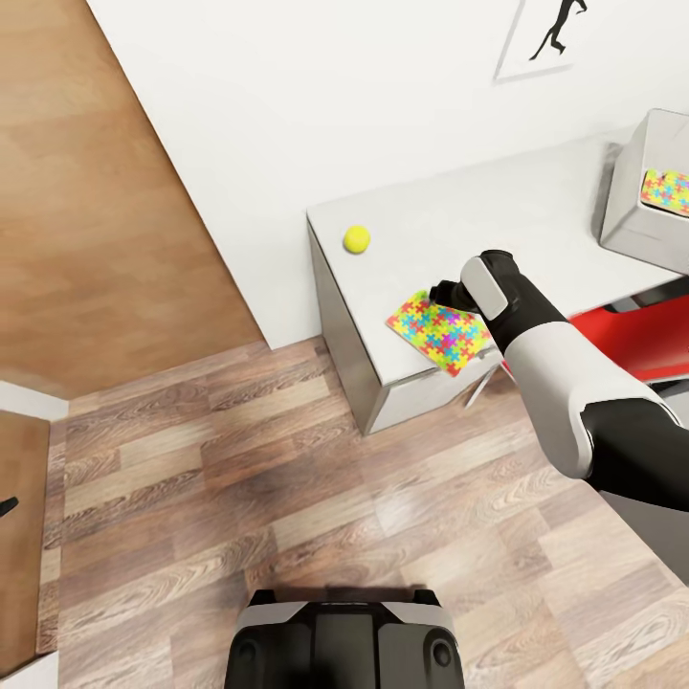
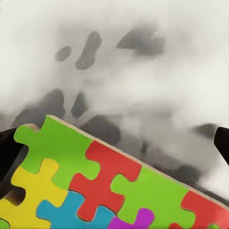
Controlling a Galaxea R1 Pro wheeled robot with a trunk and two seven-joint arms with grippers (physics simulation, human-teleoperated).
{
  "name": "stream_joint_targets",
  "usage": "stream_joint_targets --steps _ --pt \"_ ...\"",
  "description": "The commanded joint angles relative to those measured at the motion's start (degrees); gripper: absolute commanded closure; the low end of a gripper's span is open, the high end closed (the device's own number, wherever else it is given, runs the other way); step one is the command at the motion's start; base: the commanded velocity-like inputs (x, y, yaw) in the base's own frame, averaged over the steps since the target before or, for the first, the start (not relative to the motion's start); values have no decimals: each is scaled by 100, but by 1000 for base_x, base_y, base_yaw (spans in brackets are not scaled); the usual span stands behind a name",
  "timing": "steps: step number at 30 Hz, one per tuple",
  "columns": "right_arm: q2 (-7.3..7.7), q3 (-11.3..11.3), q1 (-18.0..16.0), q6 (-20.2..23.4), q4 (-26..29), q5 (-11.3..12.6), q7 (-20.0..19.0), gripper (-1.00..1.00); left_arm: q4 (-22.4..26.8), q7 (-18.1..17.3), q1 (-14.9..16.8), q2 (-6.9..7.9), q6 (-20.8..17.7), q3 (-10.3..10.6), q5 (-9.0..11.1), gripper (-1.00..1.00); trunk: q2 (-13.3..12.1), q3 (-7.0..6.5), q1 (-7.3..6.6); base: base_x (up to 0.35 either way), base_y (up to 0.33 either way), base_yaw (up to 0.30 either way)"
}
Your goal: Put all the toys in the child's room - the three board games (two on the bed and one on the table), the two jigsaw puzzles on the table, and the tennis ball on the table - inside the toy box on the table in the child's room.
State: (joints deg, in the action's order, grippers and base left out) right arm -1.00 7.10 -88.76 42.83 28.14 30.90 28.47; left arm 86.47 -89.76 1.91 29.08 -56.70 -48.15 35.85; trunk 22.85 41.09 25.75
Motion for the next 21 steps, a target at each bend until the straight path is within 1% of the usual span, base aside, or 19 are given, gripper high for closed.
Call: stream_joint_targets --steps 1,6,13,21 --pt "4 37 -1 13 -309 136 54 -100 2 -24 2 1 -61 -2 -8 -100 7 8 4 -85 5 0" --pt "4 37 -1 15 -309 136 54 -100 2 -24 2 0 -60 2 -8 -100 7 8 4 -70 1 0" --pt "7 37 -1 15 -309 136 54 -100 2 -24 2 1 -60 116 -8 -100 7 8 4 -7 0 0" --pt "5 39 -1 15 -309 136 54 -100 2 -24 2 1 -60 121 -8 -100 7 8 4 -13 5 0"
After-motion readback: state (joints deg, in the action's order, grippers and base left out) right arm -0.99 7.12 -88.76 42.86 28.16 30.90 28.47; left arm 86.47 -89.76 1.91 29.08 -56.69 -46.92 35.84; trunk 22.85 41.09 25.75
